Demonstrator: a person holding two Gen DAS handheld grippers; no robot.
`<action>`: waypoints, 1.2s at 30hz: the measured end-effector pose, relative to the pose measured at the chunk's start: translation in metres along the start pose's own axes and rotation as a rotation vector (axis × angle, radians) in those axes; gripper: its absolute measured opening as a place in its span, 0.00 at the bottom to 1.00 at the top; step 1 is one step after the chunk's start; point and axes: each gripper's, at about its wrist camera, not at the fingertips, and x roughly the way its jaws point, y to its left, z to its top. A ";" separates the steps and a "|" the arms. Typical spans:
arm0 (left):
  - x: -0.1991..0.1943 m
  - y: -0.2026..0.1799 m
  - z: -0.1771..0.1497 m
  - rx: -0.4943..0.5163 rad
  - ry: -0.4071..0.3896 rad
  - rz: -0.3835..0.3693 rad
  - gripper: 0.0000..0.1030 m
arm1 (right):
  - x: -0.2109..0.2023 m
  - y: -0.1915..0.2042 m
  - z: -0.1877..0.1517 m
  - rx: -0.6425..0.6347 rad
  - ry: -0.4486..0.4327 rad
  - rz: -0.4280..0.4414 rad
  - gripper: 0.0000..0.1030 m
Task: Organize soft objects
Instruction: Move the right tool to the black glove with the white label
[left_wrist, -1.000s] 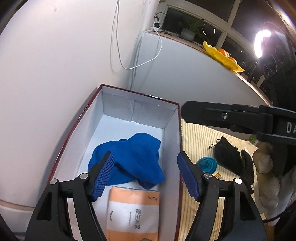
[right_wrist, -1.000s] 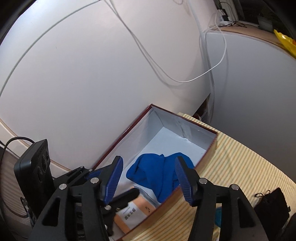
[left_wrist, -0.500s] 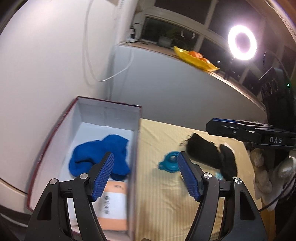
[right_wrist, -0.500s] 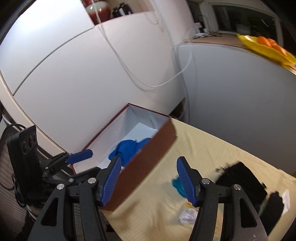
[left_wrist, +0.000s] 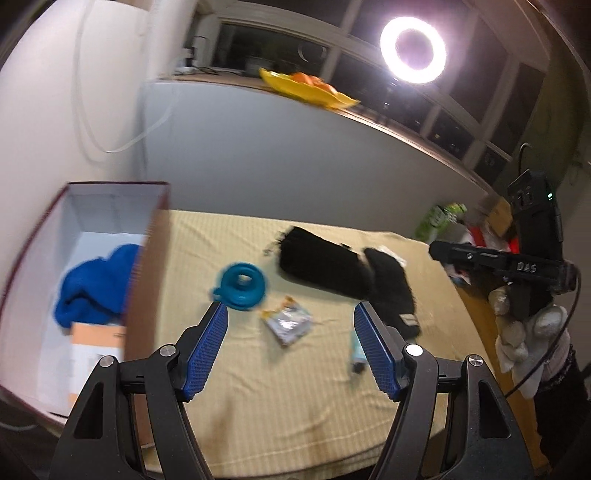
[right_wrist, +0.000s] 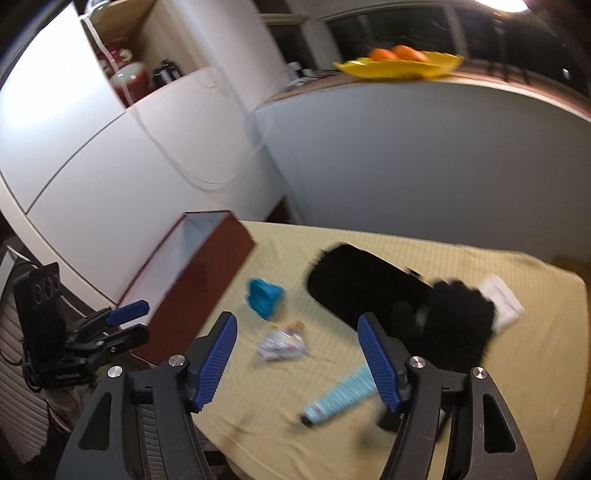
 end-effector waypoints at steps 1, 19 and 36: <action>0.004 -0.006 -0.002 0.006 0.005 -0.018 0.69 | -0.004 -0.007 -0.006 0.012 0.002 -0.010 0.62; 0.097 -0.104 -0.023 0.084 0.176 -0.236 0.66 | -0.004 -0.134 -0.067 0.312 0.083 -0.041 0.62; 0.170 -0.152 -0.039 0.146 0.330 -0.183 0.59 | 0.036 -0.170 -0.068 0.349 0.149 0.006 0.62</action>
